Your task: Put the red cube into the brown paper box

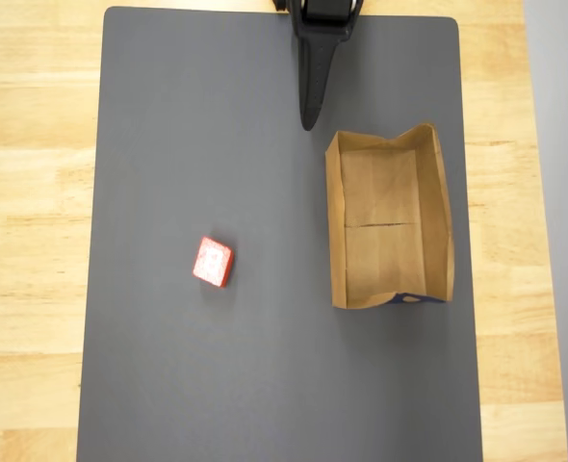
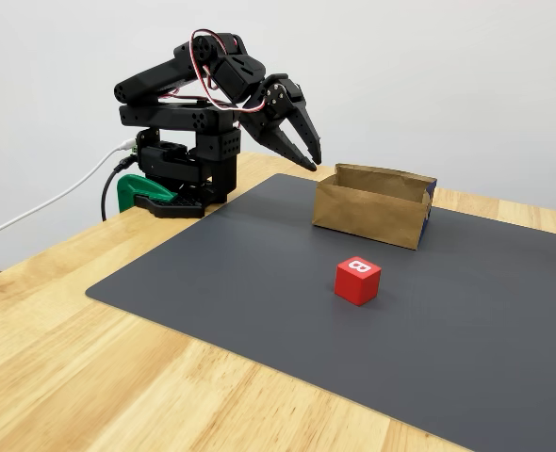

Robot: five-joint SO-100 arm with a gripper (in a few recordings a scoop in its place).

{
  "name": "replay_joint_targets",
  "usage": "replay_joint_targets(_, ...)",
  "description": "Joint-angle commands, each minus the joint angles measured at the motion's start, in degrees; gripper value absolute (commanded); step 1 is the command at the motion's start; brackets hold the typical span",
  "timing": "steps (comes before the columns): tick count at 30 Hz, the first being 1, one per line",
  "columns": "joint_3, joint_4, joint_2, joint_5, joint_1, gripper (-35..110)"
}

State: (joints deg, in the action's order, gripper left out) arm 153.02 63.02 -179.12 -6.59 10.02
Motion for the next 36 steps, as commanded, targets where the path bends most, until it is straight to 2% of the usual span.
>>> replay_joint_targets(1, -0.44, -5.19, 4.04, -1.05, 1.76, 6)
replay_joint_targets(8, -5.98, -9.76, 12.48, -3.96, 6.77, 10)
replay_joint_targets(15, -17.49, -2.9, 23.55, -1.41, 9.93, 12)
replay_joint_targets(23, -28.04, 0.09, 36.3, -0.18, 11.87, 17)
replay_joint_targets(30, -36.56, 0.62, 49.75, 1.76, 14.15, 19)
replay_joint_targets(36, -44.03, -2.81, 64.42, 4.48, 16.7, 26)
